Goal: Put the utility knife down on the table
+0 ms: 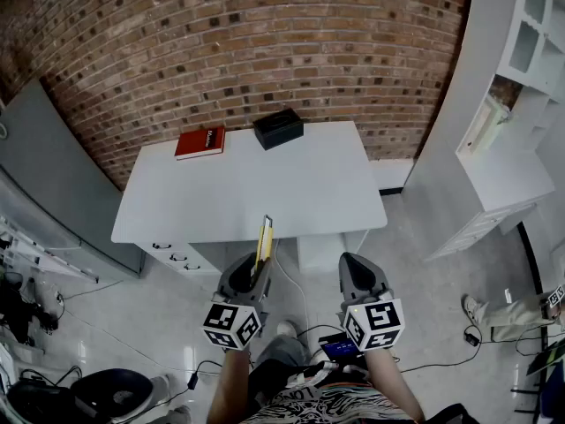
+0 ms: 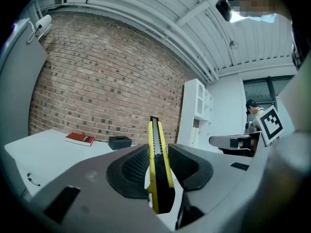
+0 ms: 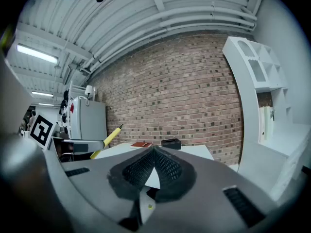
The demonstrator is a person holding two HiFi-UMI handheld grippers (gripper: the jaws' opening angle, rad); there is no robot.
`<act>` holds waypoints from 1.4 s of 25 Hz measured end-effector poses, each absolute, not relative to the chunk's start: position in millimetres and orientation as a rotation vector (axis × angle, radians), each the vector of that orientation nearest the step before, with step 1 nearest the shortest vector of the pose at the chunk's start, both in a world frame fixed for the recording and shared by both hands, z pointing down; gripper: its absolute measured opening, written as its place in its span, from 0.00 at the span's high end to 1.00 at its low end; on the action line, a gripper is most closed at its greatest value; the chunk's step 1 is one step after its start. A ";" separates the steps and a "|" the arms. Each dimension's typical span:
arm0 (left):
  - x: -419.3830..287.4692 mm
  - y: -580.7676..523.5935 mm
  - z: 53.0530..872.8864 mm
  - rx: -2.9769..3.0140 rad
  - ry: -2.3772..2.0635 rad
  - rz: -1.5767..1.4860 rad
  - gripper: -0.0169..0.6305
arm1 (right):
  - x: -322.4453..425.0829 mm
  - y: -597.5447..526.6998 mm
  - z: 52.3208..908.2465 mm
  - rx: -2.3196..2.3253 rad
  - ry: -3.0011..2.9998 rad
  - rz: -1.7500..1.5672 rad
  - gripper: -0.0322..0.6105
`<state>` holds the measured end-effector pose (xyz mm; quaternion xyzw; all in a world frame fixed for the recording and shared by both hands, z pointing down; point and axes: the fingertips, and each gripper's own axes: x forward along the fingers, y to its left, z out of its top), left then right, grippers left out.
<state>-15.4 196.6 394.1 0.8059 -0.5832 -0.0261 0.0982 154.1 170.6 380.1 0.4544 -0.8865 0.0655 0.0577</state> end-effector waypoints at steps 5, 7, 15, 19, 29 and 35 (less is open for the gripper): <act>-17.7 204.7 395.0 2.375 -1.737 -0.080 0.78 | 154.3 176.7 382.1 1.377 -2.690 0.206 0.95; -19.2 205.0 395.4 2.374 -1.745 -0.079 0.78 | 152.7 176.9 383.1 1.371 -2.695 0.203 0.95; -19.8 190.0 406.5 2.362 -1.739 -0.040 0.78 | 152.5 162.6 385.0 1.358 -2.742 0.231 0.95; -30.8 158.6 413.3 2.352 -1.723 -0.041 0.78 | 140.6 133.3 393.8 1.348 -2.721 0.255 0.95; -107.6 -12.5 423.3 2.365 -1.664 -0.029 0.78 | 68.1 -25.1 407.2 1.371 -2.639 0.263 0.95; -140.1 -103.7 441.3 2.390 -1.550 0.018 0.78 | 35.2 -104.1 423.3 1.450 -2.563 0.350 0.95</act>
